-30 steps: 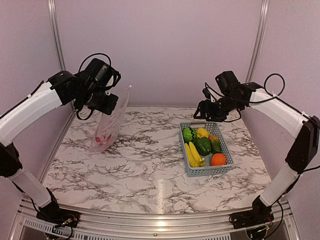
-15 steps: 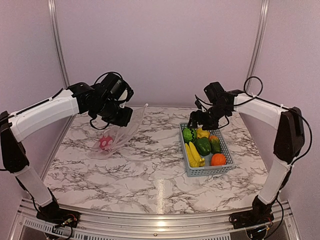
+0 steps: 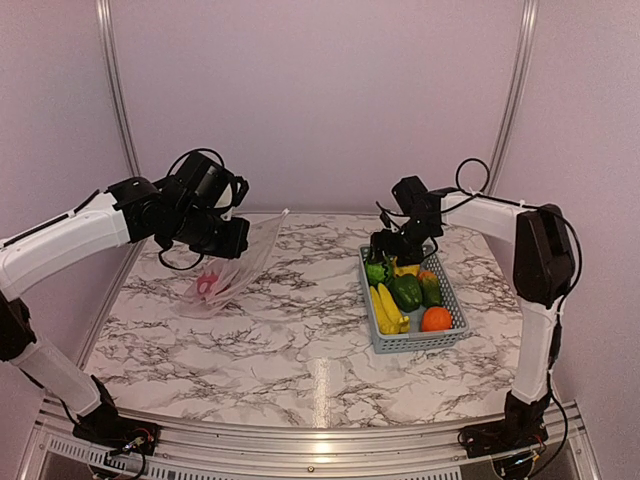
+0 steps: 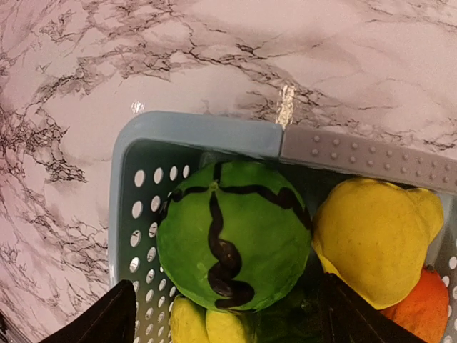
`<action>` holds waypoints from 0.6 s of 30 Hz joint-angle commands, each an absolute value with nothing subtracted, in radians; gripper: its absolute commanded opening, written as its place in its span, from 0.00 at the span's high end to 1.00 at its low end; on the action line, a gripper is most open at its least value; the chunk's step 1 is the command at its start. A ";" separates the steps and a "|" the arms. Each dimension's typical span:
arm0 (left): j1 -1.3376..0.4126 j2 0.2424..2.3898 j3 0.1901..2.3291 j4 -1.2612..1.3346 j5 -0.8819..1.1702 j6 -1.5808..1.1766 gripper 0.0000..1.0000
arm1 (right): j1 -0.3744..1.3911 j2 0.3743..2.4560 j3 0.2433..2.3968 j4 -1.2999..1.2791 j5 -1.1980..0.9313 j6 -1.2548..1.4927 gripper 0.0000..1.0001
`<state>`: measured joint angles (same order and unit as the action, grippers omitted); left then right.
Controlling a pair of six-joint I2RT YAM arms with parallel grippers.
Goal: Place the food in the zip-top bag and seal the zipper
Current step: Pick up the fake fruit from the bin.
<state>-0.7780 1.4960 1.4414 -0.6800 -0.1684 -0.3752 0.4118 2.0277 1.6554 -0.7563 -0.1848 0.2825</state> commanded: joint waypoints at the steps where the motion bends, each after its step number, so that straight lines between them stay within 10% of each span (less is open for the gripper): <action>1: -0.779 1.446 1.401 -0.644 -0.158 -0.406 1.00 | 0.402 2.087 1.744 -0.740 -0.193 0.279 0.15; 18: -0.780 1.462 1.401 -0.613 -0.119 -0.432 1.00 | 0.399 2.126 1.720 -0.724 -0.215 0.320 0.29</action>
